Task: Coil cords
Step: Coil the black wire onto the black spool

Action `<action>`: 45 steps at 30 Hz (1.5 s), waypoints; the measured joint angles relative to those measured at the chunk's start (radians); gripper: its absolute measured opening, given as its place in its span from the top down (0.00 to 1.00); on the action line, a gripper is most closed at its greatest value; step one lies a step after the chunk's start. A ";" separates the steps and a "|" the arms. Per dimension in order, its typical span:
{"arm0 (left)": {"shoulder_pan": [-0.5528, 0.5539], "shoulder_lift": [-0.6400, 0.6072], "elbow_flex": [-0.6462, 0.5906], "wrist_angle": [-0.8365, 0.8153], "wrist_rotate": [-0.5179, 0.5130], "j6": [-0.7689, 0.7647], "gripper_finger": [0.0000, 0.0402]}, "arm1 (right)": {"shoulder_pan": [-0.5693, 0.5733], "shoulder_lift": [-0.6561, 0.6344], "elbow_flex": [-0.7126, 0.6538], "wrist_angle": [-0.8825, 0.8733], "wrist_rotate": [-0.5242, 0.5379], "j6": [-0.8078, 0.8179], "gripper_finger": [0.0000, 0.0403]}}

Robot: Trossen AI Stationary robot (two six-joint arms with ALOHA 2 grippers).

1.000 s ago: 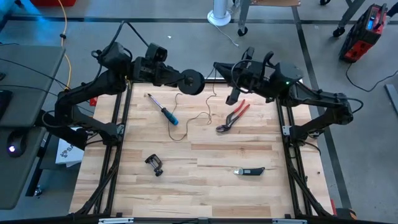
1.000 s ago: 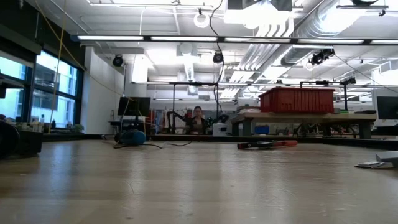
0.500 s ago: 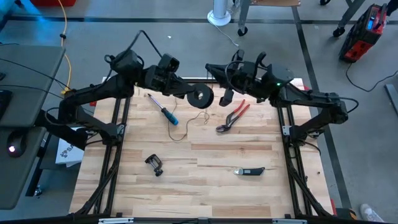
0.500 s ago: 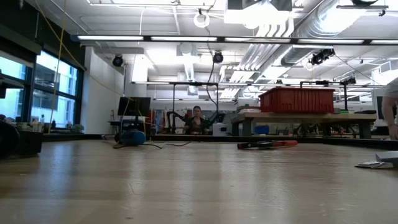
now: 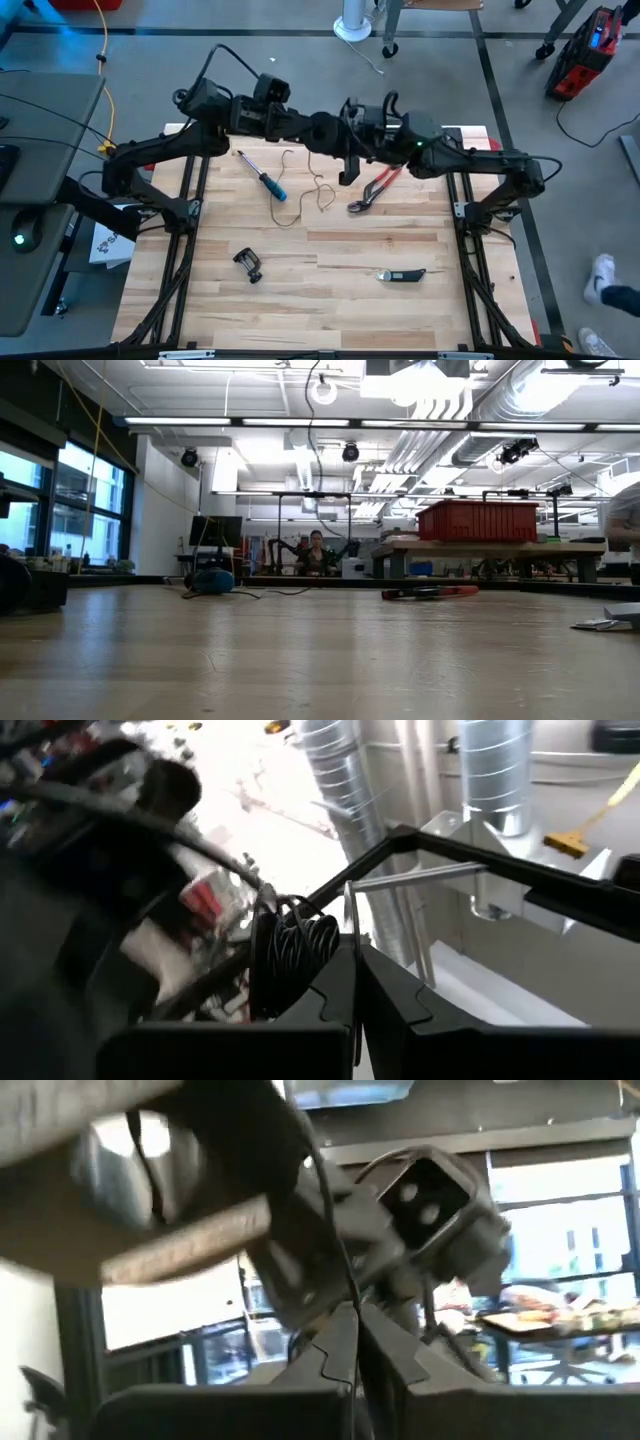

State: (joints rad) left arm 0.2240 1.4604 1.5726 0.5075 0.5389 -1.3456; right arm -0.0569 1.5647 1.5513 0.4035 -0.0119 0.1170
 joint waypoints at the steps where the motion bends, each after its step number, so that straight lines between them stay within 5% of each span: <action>1: 0.005 0.006 0.000 0.024 -0.002 0.004 1.00 | 0.001 0.006 0.000 0.006 0.000 0.021 1.00; 14: 0.137 0.000 -0.001 0.126 -0.049 0.195 1.00 | 0.014 0.034 0.001 0.032 -0.106 0.121 1.00; 23: 0.251 -0.081 -0.003 0.040 -0.088 0.394 1.00 | 0.015 0.030 0.003 0.027 -0.106 0.140 1.00; 30: 0.299 -0.196 0.001 -0.119 -0.118 0.438 1.00 | -0.003 0.012 -0.002 -0.139 -0.132 0.126 0.99; 36: 0.254 -0.231 0.001 -0.127 -0.119 0.418 1.00 | -0.010 0.014 -0.002 -0.255 -0.079 -0.064 0.83; 45: 0.176 -0.215 0.001 -0.130 -0.166 0.461 1.00 | 0.008 0.048 -0.001 -0.194 0.080 -0.201 0.49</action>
State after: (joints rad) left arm 0.3997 1.2457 1.5734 0.3779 0.3732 -0.8849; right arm -0.0490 1.6130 1.5505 0.2093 0.0686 -0.0844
